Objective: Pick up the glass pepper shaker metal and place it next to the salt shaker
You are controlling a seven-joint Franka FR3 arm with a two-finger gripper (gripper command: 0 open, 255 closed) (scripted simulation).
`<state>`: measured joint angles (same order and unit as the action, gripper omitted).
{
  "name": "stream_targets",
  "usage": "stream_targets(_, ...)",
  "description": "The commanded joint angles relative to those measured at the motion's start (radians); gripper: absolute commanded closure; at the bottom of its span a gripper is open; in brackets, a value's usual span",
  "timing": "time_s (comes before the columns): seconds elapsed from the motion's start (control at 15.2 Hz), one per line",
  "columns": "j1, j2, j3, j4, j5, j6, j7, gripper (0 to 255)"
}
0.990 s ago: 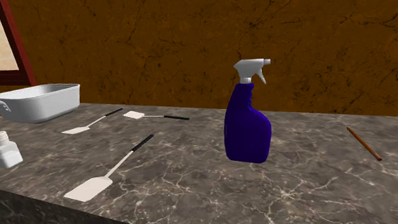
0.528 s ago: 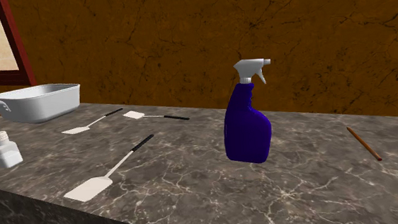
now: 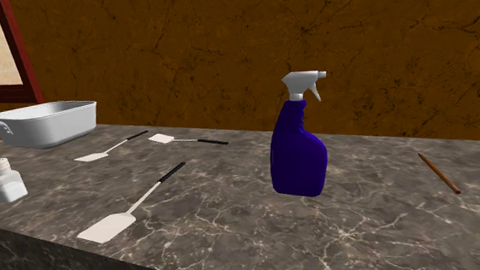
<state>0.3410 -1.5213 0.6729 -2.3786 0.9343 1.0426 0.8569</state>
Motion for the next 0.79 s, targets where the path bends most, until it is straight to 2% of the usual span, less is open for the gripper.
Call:
stream_targets(0.0,0.000,0.000,0.000,0.000,0.000,0.000,0.000,0)
stream_targets(0.26,-0.035,0.097,-0.068,0.128,-0.069,-0.043,0.003,0)
stream_targets(0.73,-0.035,0.098,-0.068,0.128,-0.069,-0.043,0.003,0)
